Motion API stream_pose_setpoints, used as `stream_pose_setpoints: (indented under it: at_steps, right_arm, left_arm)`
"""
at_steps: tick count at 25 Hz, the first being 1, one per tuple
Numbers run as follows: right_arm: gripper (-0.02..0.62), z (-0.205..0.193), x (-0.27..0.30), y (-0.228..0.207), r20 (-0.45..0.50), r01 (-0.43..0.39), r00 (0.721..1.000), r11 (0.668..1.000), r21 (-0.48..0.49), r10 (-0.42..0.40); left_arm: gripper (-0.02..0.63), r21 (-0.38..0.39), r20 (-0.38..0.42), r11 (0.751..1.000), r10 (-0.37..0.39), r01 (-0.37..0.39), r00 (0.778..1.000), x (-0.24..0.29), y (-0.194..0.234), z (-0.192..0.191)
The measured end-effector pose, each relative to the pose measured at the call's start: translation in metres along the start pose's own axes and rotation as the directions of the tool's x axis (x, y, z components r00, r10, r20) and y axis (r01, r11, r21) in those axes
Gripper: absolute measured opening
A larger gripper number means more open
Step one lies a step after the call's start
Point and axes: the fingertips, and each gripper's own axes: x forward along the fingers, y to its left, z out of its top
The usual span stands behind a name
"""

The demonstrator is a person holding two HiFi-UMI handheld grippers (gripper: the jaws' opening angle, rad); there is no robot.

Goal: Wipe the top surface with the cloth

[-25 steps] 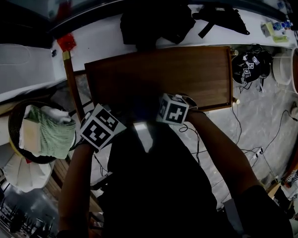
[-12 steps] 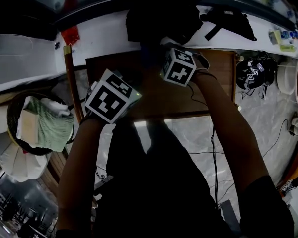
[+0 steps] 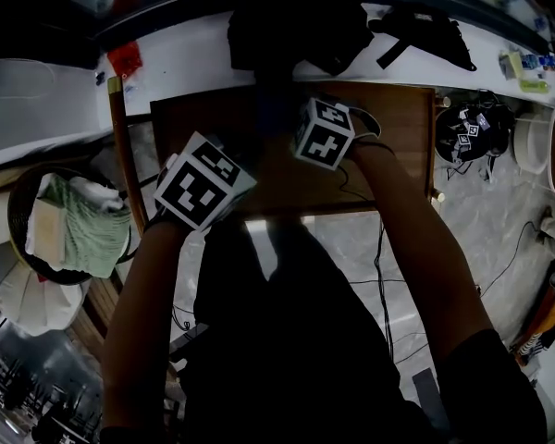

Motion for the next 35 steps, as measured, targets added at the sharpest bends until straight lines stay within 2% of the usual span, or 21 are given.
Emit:
stream_pose_setpoints:
  at_steps: [4, 10, 18, 21, 26, 35]
  right_arm:
    - [0.089, -0.010, -0.003, 0.030, 0.010, -0.036, 0.999, 0.999, 0.012, 0.036]
    - [0.089, -0.023, -0.005, 0.095, -0.005, -0.139, 0.990, 0.990, 0.011, 0.139]
    - [0.089, -0.036, -0.011, 0.151, 0.007, -0.201, 0.980, 0.978, 0.054, 0.201]
    - [0.089, -0.041, -0.012, 0.164, 0.015, -0.221, 0.975, 0.973, 0.072, 0.220]
    - [0.089, -0.045, -0.017, 0.184, -0.005, -0.281, 0.959, 0.958, 0.063, 0.282]
    - [0.089, -0.047, -0.019, 0.197, -0.023, -0.375, 0.926, 0.924, 0.071, 0.377]
  left_arm:
    - [0.011, 0.005, -0.026, 1.000, -0.019, 0.019, 0.999, 0.003, -0.015, -0.016]
    - [0.011, 0.005, -0.067, 0.999, -0.047, 0.047, 0.997, 0.004, -0.033, -0.045]
    - [0.011, -0.028, -0.081, 0.996, -0.086, 0.084, 0.993, 0.005, -0.063, -0.071]
    - [0.011, -0.030, -0.098, 0.993, -0.117, 0.115, 0.988, 0.012, -0.075, -0.079]
    - [0.011, 0.015, -0.151, 0.990, -0.140, 0.143, 0.979, 0.021, -0.090, -0.089]
    - [0.011, 0.024, -0.173, 0.986, -0.156, 0.162, 0.973, 0.030, -0.100, -0.088]
